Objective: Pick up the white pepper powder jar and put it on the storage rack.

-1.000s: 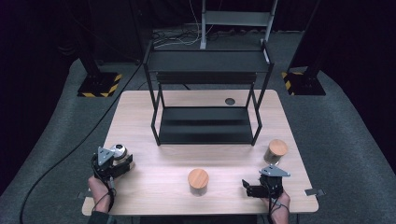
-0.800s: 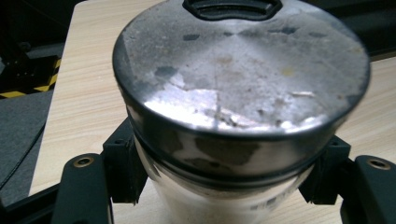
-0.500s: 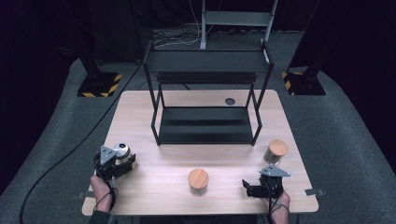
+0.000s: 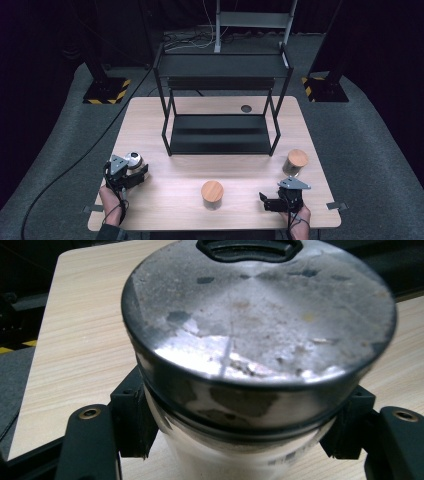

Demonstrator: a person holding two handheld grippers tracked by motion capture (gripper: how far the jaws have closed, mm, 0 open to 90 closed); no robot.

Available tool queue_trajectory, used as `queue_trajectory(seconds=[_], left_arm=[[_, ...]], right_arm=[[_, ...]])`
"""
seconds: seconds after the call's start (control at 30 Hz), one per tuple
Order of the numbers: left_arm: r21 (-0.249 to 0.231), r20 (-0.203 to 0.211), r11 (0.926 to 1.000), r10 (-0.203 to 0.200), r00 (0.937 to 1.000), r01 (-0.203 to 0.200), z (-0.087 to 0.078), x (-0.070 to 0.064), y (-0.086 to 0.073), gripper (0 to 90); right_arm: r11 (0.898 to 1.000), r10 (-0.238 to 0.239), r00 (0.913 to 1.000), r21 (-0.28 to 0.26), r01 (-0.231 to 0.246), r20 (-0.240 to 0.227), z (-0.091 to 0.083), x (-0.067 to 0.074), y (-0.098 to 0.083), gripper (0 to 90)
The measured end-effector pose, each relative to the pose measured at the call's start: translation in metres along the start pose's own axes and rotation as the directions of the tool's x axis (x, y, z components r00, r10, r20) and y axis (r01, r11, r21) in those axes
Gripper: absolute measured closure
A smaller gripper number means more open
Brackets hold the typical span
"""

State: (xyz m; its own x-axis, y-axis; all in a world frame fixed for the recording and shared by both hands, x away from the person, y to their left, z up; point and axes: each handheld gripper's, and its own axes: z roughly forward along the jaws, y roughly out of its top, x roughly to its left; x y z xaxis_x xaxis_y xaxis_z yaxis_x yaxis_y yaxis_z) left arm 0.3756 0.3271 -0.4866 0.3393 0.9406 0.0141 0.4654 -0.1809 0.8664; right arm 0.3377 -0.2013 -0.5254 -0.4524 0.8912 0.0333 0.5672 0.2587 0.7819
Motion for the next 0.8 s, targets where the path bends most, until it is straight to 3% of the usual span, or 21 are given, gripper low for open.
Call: queue_trajectory(seconds=[0.8], left_arm=[[0.003,0.028,0.9999,0.013,0.9995,-0.013,0.0068,-0.0089,0.0072,30.2]], right_arm=[[1.0,0.003,1.0,0.0,-0.003,0.0,-0.0001,0.0,0.0,1.7]])
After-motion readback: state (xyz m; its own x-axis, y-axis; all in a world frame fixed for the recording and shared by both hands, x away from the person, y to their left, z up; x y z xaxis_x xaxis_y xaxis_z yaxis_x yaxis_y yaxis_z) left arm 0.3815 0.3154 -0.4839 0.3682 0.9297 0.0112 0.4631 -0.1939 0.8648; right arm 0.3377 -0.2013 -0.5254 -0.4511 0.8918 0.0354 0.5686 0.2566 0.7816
